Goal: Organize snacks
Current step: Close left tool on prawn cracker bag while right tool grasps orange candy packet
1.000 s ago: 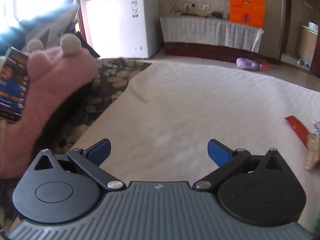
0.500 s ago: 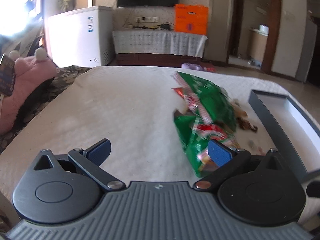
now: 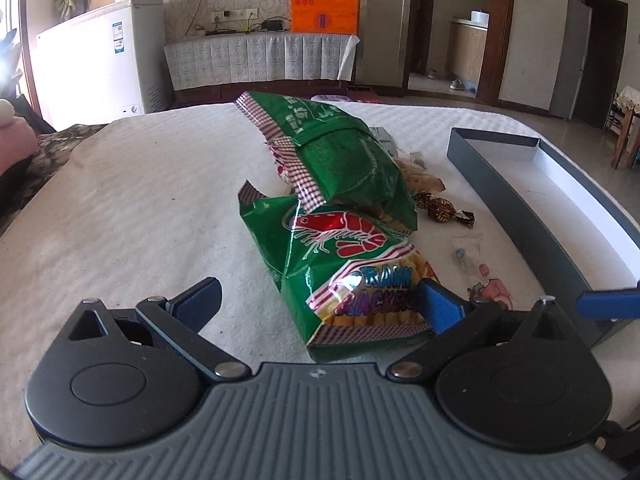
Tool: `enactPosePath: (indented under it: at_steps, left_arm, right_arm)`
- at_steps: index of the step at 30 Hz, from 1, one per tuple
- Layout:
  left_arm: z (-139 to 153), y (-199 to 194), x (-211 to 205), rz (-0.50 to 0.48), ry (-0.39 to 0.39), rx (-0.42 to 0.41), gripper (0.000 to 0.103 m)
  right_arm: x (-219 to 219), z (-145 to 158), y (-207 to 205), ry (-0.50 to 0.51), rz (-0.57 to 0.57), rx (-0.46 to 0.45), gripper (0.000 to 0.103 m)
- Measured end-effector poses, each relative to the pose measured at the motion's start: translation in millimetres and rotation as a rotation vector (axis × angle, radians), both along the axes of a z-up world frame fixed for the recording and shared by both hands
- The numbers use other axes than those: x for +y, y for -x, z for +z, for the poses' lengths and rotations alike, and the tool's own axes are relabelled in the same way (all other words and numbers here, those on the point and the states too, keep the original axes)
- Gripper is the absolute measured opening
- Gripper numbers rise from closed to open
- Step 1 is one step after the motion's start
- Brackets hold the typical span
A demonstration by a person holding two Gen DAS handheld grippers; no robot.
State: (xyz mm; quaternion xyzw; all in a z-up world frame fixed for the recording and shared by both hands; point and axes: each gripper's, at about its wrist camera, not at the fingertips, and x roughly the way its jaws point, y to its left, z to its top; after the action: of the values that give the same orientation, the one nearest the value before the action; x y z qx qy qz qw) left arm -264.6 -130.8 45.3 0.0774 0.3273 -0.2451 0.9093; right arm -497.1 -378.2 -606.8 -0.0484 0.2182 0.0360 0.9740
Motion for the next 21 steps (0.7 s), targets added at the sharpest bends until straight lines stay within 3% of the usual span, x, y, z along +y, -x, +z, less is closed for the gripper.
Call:
enactPosePath:
  at_steps: [3, 6, 9, 12, 15, 21]
  left_arm:
    - [-3.5, -10.1, 4.5, 0.022, 0.022, 0.023, 0.103]
    - [-5.9, -20.7, 13.3, 0.042, 0.049, 0.056, 0.103]
    - [-5.9, -26.4, 21.7, 0.071, 0.052, 0.059, 0.103]
    - [-5.6, -30.6, 27.3, 0.074, 0.062, 0.072, 0.103]
    - [-2.3, -31.7, 26.5, 0.067, 0.055, 0.064, 0.103]
    - [-3.5, -38.9, 10.8, 0.030, 0.050, 0.053, 0.103]
  right_arm:
    - [-1.2, -13.8, 21.1, 0.068, 0.039, -0.049, 0.084]
    - [-3.2, -39.1, 26.5, 0.085, 0.093, 0.001, 0.066]
    - [3.5, -59.1, 6.1, 0.081, 0.108, 0.056, 0.059]
    - [7.5, -70.6, -13.1, 0.076, 0.091, 0.070, 0.059]
    - [1.4, -104.6, 3.1, 0.023, 0.129, 0.070, 0.058]
    - [-11.3, -109.4, 22.7, -0.003, 0.133, 0.064, 0.056]
